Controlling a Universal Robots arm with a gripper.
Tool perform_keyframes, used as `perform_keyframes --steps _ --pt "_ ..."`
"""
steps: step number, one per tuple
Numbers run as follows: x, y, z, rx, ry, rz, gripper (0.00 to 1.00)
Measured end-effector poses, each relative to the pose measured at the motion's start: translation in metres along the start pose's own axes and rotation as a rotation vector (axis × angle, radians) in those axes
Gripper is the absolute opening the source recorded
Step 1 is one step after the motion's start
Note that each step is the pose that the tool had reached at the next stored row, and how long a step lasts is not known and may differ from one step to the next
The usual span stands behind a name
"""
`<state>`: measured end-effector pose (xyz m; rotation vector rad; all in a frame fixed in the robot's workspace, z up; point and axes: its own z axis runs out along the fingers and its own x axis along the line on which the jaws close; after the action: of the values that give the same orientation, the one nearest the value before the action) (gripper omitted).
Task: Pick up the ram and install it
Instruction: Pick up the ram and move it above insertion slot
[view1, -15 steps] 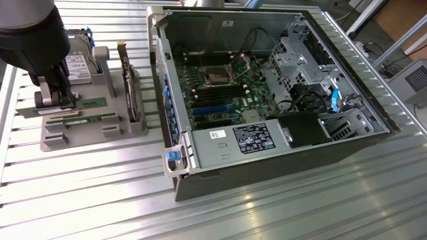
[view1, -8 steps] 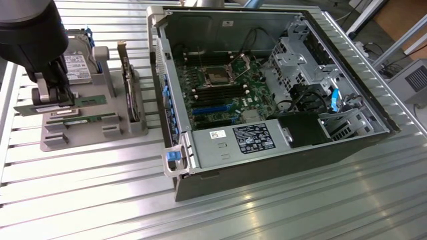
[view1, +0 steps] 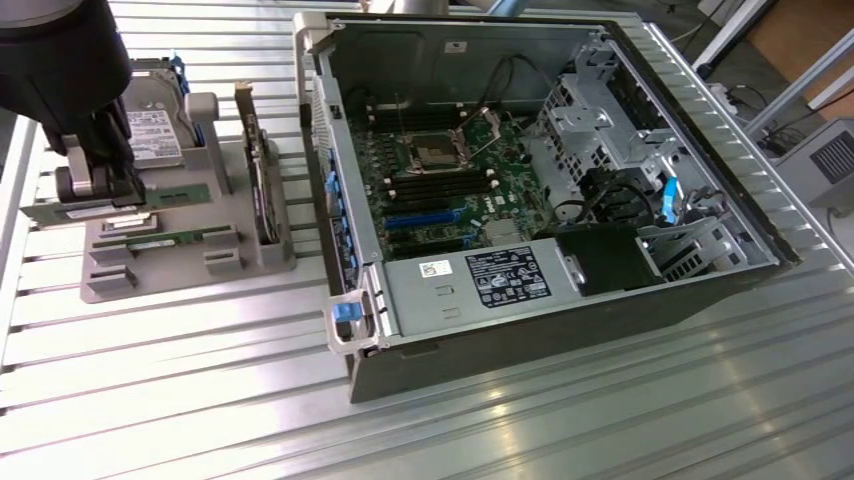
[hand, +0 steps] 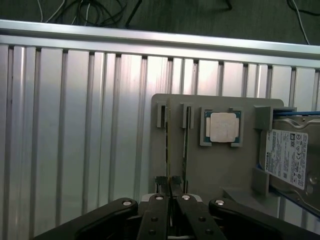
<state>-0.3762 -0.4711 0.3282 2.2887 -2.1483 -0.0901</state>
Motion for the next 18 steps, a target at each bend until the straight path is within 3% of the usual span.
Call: perform_keyframes --steps 18 --pt "-0.001 0.0008 -0.0197 -0.0001 0.0001 0.0 0.12"
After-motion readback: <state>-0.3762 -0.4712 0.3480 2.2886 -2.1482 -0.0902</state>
